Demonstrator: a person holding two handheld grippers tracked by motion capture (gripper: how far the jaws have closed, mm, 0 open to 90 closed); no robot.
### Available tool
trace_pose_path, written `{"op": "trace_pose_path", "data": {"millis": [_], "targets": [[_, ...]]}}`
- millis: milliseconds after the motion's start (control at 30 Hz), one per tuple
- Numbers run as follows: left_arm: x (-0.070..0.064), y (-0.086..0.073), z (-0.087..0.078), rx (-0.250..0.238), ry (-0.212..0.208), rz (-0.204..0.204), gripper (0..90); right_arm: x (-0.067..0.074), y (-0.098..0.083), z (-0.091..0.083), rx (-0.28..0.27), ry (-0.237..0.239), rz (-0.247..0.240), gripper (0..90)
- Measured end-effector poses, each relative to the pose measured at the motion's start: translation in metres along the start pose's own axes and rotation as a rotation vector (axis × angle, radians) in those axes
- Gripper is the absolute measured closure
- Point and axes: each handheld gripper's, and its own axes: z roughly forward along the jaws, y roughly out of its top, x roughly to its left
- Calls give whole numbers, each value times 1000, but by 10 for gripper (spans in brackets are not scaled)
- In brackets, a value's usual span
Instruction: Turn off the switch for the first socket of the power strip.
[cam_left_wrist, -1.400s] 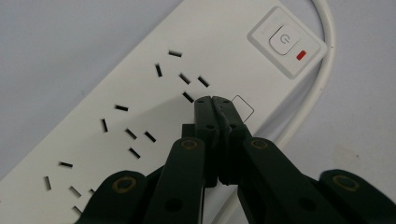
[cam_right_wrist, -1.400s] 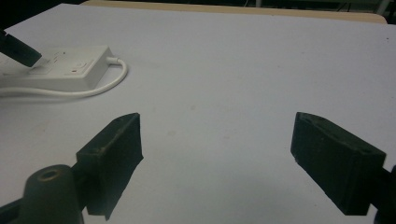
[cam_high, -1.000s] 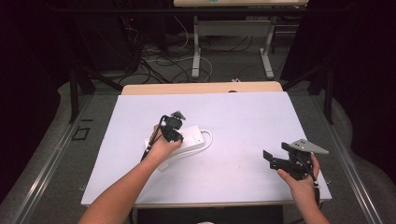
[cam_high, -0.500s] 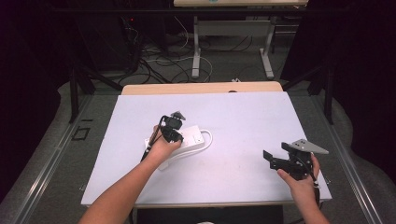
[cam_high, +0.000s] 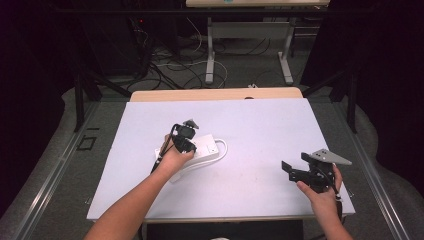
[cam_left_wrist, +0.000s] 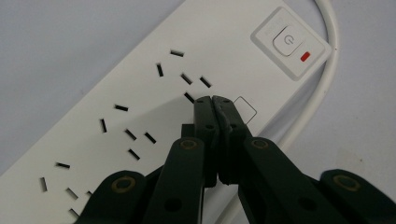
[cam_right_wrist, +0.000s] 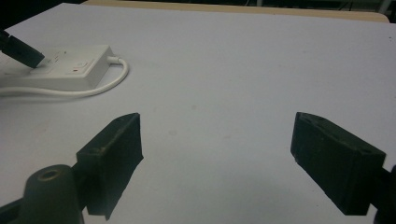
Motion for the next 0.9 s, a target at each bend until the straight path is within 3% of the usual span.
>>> {"op": "trace_pose_path", "data": {"millis": [800, 900], "targets": [[-1, -2, 2, -2, 9, 8, 900, -3, -1, 1, -3, 0, -5, 162], [0, -2, 2, 1, 4, 8, 900, -3, -1, 1, -6, -2, 13, 162]]}}
